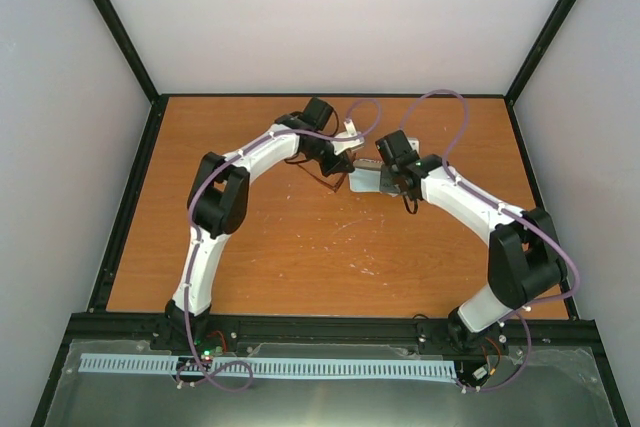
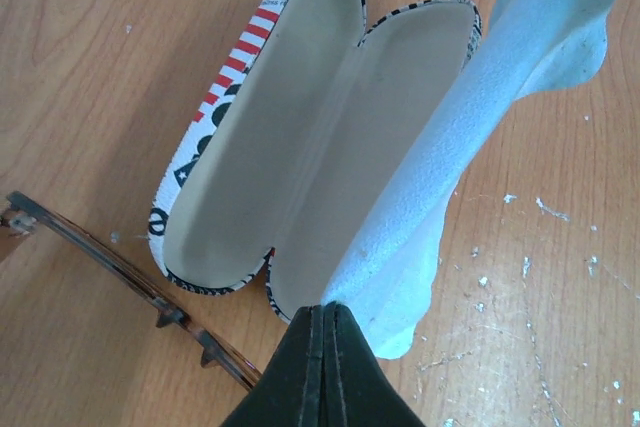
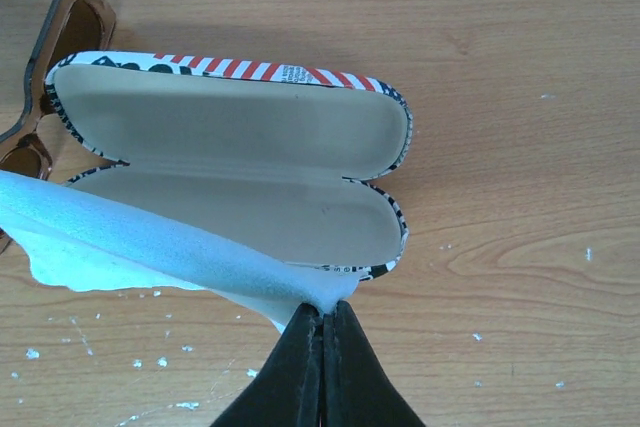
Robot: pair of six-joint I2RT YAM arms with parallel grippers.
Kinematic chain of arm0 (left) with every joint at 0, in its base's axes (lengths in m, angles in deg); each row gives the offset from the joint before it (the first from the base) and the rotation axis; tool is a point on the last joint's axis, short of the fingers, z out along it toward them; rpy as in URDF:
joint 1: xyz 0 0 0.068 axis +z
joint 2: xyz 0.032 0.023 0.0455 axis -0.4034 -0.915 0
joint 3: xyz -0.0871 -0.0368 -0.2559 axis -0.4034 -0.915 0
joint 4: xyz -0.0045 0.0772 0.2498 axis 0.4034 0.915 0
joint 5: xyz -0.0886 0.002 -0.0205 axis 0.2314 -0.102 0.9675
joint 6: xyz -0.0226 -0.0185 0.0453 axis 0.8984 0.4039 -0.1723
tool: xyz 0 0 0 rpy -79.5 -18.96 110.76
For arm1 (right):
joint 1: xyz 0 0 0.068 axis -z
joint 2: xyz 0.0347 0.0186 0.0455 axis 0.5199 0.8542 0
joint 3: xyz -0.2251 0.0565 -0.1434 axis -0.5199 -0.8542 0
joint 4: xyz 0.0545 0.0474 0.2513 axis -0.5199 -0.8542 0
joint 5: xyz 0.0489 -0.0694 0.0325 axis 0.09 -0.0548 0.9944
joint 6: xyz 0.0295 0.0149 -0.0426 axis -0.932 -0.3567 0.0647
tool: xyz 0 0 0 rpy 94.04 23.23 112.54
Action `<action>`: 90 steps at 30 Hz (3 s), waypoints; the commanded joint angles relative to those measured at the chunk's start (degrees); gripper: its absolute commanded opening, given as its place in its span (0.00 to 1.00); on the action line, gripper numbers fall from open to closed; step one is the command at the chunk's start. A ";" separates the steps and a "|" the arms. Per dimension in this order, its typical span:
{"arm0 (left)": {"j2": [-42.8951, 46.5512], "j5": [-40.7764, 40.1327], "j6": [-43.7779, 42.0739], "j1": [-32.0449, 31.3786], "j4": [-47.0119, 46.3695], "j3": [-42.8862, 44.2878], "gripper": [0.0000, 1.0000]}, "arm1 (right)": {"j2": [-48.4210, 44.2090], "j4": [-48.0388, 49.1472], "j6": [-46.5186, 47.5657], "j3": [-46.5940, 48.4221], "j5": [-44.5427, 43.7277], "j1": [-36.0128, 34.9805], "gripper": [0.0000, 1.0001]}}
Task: Organize the sunglasses
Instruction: Place the glasses cleaning cloth in the sunglasses case.
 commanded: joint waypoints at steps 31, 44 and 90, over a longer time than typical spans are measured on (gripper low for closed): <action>-9.81 2.31 -2.75 -0.84 3.90 12.18 0.01 | 8.15 6.47 1.51 2.30 3.93 5.81 0.03; -11.34 1.13 -1.36 -0.84 1.48 15.17 0.01 | 11.45 7.25 2.79 4.58 4.98 7.41 0.03; -9.66 -6.25 1.17 -1.63 -6.44 13.66 0.01 | 18.78 9.84 7.66 9.49 7.80 10.87 0.03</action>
